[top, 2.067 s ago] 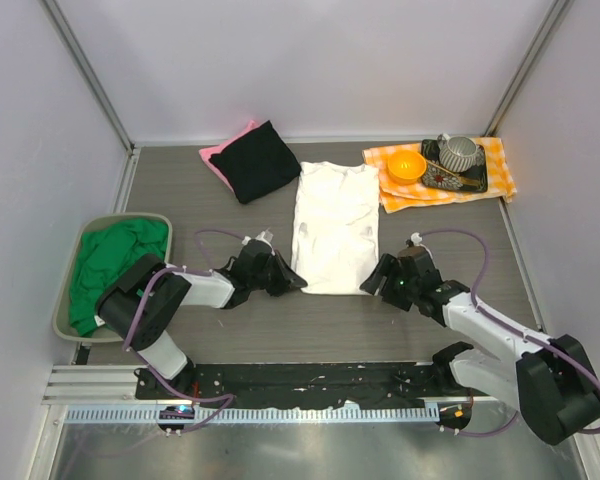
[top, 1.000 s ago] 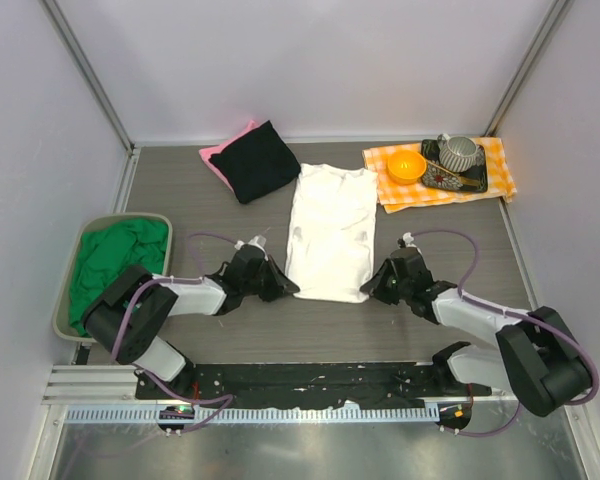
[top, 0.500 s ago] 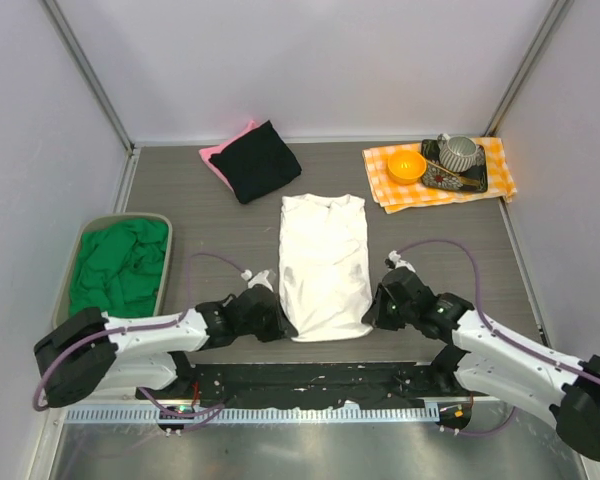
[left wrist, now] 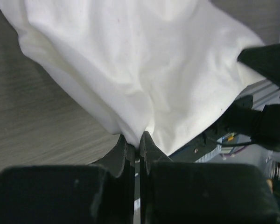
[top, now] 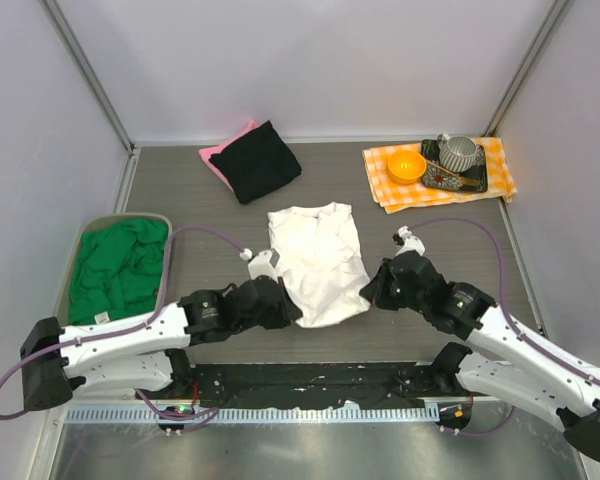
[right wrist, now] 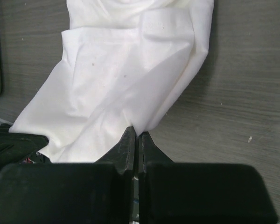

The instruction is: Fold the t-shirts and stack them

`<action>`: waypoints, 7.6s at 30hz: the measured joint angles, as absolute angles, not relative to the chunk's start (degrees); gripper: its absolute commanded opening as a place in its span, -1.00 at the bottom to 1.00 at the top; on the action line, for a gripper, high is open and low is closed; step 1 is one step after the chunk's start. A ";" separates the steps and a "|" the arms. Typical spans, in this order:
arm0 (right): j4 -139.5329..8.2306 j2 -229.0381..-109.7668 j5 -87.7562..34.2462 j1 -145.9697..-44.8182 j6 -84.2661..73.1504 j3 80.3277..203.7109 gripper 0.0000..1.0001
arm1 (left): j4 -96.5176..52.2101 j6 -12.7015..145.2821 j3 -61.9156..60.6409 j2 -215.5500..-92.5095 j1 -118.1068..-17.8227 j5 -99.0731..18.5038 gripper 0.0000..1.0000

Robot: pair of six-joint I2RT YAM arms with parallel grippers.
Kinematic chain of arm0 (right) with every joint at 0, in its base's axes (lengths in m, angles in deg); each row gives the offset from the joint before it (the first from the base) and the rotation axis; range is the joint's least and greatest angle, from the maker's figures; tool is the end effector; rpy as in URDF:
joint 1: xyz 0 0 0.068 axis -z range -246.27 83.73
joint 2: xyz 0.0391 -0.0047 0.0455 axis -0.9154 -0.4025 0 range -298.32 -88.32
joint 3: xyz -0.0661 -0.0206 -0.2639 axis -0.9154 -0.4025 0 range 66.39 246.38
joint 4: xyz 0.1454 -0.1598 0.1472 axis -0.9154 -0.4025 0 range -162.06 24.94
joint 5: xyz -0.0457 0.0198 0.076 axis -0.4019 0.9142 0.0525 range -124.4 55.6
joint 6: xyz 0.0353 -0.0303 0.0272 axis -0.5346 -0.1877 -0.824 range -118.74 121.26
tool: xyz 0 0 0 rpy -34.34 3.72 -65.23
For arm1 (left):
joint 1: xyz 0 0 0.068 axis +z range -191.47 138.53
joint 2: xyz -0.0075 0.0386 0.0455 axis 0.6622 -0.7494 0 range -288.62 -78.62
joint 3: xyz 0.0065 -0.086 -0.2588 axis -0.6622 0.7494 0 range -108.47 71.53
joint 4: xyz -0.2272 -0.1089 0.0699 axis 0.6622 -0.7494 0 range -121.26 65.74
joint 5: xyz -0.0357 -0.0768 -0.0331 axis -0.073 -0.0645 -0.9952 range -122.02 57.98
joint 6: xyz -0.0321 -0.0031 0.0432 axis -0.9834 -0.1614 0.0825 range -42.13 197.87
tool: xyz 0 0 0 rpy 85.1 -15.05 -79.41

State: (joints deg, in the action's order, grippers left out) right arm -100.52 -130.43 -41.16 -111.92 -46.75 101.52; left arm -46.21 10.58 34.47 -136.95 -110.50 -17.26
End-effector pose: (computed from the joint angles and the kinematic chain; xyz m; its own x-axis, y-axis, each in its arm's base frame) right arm 0.1115 0.1082 0.2466 -0.7982 0.2391 -0.5528 -0.0840 0.8646 0.4953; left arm 0.0839 -0.1933 0.2310 -0.8662 -0.2323 -0.4424 0.0970 0.7904 -0.6049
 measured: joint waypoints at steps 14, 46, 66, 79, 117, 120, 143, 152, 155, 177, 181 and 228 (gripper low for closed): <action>-93.28 -155.15 -48.15 -106.91 -41.07 121.37 -0.99 | -49.64 25.03 20.77 -145.04 -84.82 -22.79 -1.00; -83.01 -197.73 -35.57 -86.87 -39.28 149.56 0.82 | -41.23 30.45 -3.95 -183.42 -62.74 -38.50 0.99; -73.79 -182.62 -28.07 -86.76 -39.30 143.22 0.96 | -33.75 26.34 -2.29 -166.15 -71.97 -40.34 1.00; -53.07 -196.42 -5.53 -86.85 -51.60 128.78 0.93 | -12.01 21.25 17.14 -176.14 -72.84 -48.01 1.00; -103.08 -185.90 -75.54 -128.94 -14.53 135.31 0.99 | -43.37 30.41 26.91 -143.00 -70.94 -35.82 0.99; -105.48 -189.71 -85.49 -134.82 -11.23 135.07 1.00 | -47.48 31.70 29.69 -140.05 -67.88 -35.05 1.00; -37.88 -196.74 -101.92 -139.61 44.11 106.94 0.97 | -41.71 29.56 38.89 -143.53 -53.72 -40.27 1.00; -38.77 -196.72 -92.35 -128.92 41.20 111.25 0.94 | -38.10 28.18 38.98 -147.81 -53.69 -41.21 1.00; -40.87 -196.72 -89.22 -126.06 40.09 113.34 0.89 | -36.53 27.28 38.98 -150.02 -53.69 -41.65 0.99; -49.90 -201.81 -81.22 -122.04 35.15 120.51 -0.99 | -27.37 25.49 38.65 -156.55 -53.02 -44.91 1.00; -55.32 -198.93 -79.39 -122.08 32.48 120.60 -0.98 | -26.43 24.94 38.76 -156.80 -53.02 -45.45 1.00; -80.41 -178.86 -79.08 -135.06 19.06 119.81 -0.98 | 48.80 -6.81 52.77 -186.35 -57.89 -60.60 0.99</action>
State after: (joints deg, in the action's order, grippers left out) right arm -80.41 -178.86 -79.08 -135.06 19.06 119.81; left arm 48.80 -6.81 52.77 -186.35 -57.89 -60.60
